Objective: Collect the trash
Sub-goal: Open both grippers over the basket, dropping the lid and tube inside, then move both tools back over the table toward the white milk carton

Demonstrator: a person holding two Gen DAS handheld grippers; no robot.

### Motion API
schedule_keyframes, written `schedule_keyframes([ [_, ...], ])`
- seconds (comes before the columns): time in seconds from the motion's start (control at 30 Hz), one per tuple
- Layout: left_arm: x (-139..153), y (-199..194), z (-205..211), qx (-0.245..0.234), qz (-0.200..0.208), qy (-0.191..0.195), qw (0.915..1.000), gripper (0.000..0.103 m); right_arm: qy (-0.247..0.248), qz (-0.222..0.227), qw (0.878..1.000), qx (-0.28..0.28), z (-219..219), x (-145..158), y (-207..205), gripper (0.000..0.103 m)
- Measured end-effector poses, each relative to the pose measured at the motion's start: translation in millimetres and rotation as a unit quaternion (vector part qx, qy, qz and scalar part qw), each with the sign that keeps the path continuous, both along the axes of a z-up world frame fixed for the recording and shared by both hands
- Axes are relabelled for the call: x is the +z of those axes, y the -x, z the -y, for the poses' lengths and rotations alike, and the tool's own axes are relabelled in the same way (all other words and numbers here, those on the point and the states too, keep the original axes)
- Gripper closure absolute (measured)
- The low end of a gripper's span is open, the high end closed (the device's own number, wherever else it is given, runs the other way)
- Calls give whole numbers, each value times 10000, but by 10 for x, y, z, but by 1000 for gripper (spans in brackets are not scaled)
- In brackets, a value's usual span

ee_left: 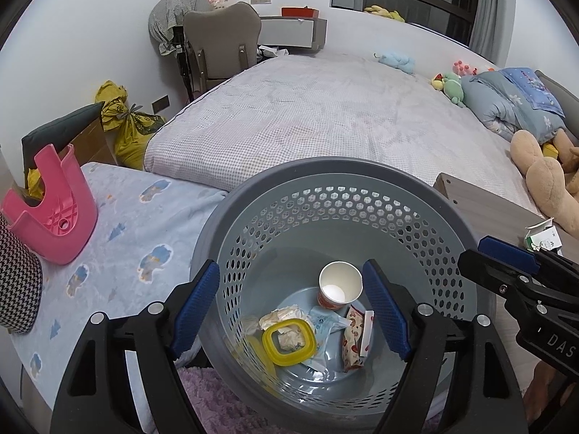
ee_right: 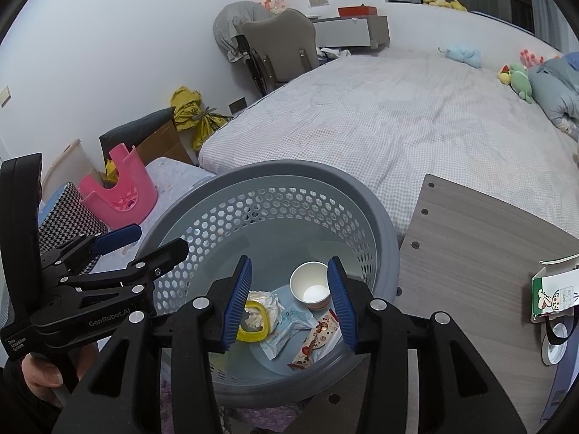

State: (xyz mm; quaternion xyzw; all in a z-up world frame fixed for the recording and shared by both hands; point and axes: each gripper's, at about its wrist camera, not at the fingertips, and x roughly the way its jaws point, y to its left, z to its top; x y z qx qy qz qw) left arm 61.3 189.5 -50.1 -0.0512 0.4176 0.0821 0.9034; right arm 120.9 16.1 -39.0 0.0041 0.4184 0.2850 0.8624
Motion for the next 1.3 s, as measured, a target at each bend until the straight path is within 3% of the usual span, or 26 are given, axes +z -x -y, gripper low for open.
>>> schedule_keyframes([
  [0.73, 90, 111, 248, -289, 83, 61, 9995, 25, -30, 49, 9991, -429, 392, 90, 213, 57],
  [1.07, 94, 60, 638, -705, 57, 123, 9974, 25, 21, 51, 9932, -1164, 1035, 75, 296, 53],
  [1.3, 97, 13, 1014, -1091, 46, 116, 9940, 25, 104, -54, 9814, -1914, 1651, -14, 307, 53],
])
